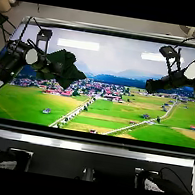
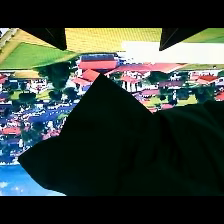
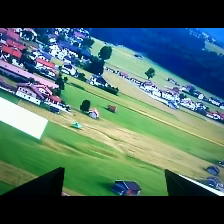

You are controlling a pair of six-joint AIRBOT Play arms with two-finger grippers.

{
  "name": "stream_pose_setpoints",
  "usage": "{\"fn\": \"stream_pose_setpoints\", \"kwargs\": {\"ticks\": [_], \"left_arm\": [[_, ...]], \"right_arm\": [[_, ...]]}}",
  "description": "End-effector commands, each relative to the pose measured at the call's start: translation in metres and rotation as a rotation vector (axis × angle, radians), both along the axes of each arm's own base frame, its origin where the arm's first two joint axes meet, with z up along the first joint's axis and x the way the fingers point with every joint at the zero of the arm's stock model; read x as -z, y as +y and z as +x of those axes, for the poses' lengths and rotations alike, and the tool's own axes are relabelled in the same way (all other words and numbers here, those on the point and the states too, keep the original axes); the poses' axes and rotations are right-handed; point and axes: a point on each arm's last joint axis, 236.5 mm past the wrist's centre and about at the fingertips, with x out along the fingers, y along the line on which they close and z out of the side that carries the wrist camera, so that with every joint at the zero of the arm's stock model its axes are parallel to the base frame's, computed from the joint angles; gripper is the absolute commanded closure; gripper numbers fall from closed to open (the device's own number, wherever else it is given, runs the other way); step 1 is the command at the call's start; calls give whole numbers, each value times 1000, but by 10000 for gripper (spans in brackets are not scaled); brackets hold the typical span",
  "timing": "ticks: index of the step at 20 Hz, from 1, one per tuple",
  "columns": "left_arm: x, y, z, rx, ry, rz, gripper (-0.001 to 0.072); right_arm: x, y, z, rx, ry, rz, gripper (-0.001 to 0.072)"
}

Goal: Fold the shirts.

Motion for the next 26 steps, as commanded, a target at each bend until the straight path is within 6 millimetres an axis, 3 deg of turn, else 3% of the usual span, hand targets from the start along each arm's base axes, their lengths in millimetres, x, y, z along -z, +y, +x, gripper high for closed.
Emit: {"fn": "stream_pose_setpoints", "kwargs": {"ticks": [1, 3, 5, 8, 10, 12, 16, 17, 18, 20, 21, 23, 25, 26], "left_arm": [[12, -4, 19, 12, -32, -3, -12], [23, 1, 45, 43, -80, 9, -11], [42, 38, 60, -70, -7, -11, -12], [91, 86, 60, -263, 217, -173, -13], [126, 92, 54, -362, 331, -300, -13], [147, 94, 58, -401, 353, -345, -13], [161, 94, 84, -409, 265, -356, 9], [162, 93, 86, -410, 260, -361, 308], [160, 89, 88, -403, 254, -374, 683], [136, 74, 100, -328, 204, -424, 676], [107, 63, 110, -230, 139, -433, 676], [24, 33, 117, 2, -32, -411, 676], [-69, -2, 96, 193, -206, -355, 676], [-118, -24, 75, 291, -296, -327, 676]], "right_arm": [[-2, 1, 5, -2, -23, 1, 28], [-2, 1, 4, -2, -20, 2, 28], [-1, 2, 1, -5, -6, 5, 28], [3, 2, -6, -10, 26, 2, 29], [3, 2, -8, -11, 36, 5, 29], [3, 4, -8, -12, 35, 11, 29], [3, 3, -8, -12, 34, 10, 29], [3, 3, -8, -12, 34, 10, 29], [3, 3, -7, -11, 33, 10, 29], [2, 0, -7, -12, 28, -4, 29], [-2, -2, -7, -30, 16, -20, 30], [-25, -6, -3, -60, -43, -56, 30], [-69, -19, 1, -54, -151, -114, 30], [-94, -27, 0, -41, -204, -149, 32]]}}
